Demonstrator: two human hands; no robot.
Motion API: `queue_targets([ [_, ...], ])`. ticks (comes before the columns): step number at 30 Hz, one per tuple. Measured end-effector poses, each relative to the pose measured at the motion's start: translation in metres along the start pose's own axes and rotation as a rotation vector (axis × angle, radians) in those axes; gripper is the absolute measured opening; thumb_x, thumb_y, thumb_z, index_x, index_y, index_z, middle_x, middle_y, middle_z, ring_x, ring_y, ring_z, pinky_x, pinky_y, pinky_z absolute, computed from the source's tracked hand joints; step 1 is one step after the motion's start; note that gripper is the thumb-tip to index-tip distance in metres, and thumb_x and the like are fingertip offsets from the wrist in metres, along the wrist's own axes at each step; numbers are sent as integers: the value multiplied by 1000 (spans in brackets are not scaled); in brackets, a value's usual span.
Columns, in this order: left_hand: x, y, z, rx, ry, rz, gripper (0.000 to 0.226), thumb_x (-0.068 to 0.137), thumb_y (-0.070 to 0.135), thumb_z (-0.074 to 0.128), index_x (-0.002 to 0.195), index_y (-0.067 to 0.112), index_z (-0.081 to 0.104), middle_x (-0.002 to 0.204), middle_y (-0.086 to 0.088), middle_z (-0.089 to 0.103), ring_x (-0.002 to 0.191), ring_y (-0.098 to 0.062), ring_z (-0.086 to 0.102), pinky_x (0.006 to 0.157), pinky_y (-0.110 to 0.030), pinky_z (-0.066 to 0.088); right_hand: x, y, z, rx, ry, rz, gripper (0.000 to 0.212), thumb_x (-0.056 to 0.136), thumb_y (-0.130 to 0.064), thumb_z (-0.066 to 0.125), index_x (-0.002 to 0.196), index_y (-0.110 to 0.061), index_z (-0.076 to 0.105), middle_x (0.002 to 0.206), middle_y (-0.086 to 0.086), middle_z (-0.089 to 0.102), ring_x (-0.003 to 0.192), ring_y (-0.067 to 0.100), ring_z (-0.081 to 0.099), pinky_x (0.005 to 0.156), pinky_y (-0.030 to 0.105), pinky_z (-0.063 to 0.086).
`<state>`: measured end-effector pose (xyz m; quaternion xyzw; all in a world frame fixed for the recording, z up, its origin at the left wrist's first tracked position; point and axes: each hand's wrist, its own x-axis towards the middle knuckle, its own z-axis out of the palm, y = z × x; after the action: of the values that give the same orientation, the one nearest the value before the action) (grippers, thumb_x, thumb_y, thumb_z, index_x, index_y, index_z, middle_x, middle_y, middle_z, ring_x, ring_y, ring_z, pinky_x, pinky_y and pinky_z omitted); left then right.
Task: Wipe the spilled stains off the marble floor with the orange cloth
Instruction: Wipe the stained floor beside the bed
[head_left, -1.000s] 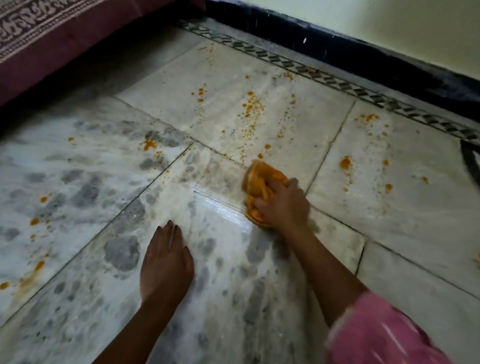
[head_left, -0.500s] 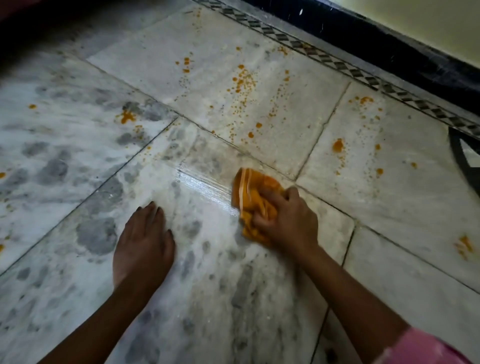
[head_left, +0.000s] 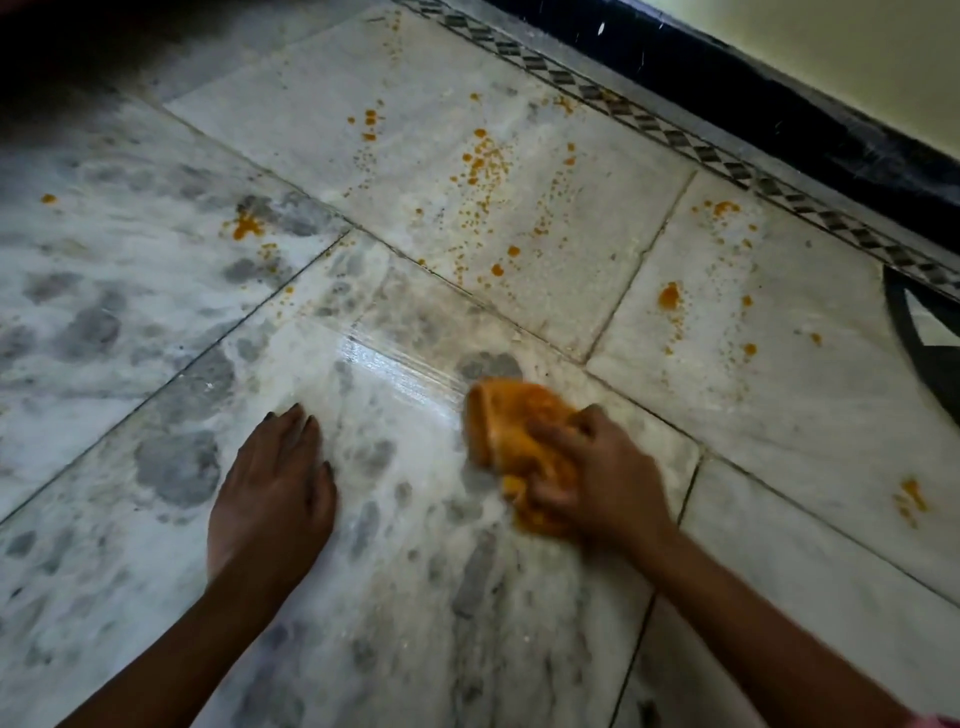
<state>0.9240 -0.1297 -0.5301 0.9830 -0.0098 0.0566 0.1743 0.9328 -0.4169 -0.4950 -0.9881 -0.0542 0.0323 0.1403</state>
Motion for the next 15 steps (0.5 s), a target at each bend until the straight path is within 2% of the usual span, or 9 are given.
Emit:
queue_targets([
  [2,0,2,-1,-14,-11,0,53,86,29,32,118,-4,60,128,-21,55,120,-36,50,95,-44,42,27,22,-9,-57,26,172,66,69,-69,54,130,-45,46,109,5,47,94,27,55,67,29,38],
  [4,-1,1,-1,-23,-6,0,52,86,28,33,117,-3,61,127,-20,56,120,-35,51,95,-43,43,74,14,-8,-73,88,297,62,74,-61,59,132,-41,45,116,10,46,101,33,54,75,34,41],
  [7,-1,2,-5,-28,-16,-9,51,85,27,34,116,-2,62,126,-20,57,118,-34,52,94,-42,43,139,-37,9,12,70,338,57,75,-58,59,126,-35,50,126,13,42,109,38,50,85,43,43],
  [9,-1,2,-8,-22,-36,-6,52,84,27,34,115,-3,62,125,-20,58,117,-35,53,94,-43,43,156,-86,21,34,16,243,60,74,-60,60,126,-31,50,128,13,41,110,38,49,87,45,43],
  [11,-1,-1,-13,-10,-55,0,52,83,28,34,114,-3,63,124,-20,59,115,-36,55,91,-45,45,140,-126,32,-25,0,64,58,76,-59,59,125,-30,49,126,14,42,107,36,49,85,42,42],
  [13,-6,-9,-16,-1,-89,21,52,83,28,34,113,-2,63,122,-20,60,112,-36,57,87,-46,48,100,-138,40,-35,-12,-108,54,77,-55,60,125,-31,51,124,13,43,104,35,49,82,39,41],
  [15,-10,-19,-25,14,-123,52,50,84,28,35,113,-2,64,120,-19,61,109,-33,58,83,-45,51,56,-121,34,-8,-14,-236,53,73,-57,61,121,-34,57,117,13,51,97,34,54,76,37,45],
])
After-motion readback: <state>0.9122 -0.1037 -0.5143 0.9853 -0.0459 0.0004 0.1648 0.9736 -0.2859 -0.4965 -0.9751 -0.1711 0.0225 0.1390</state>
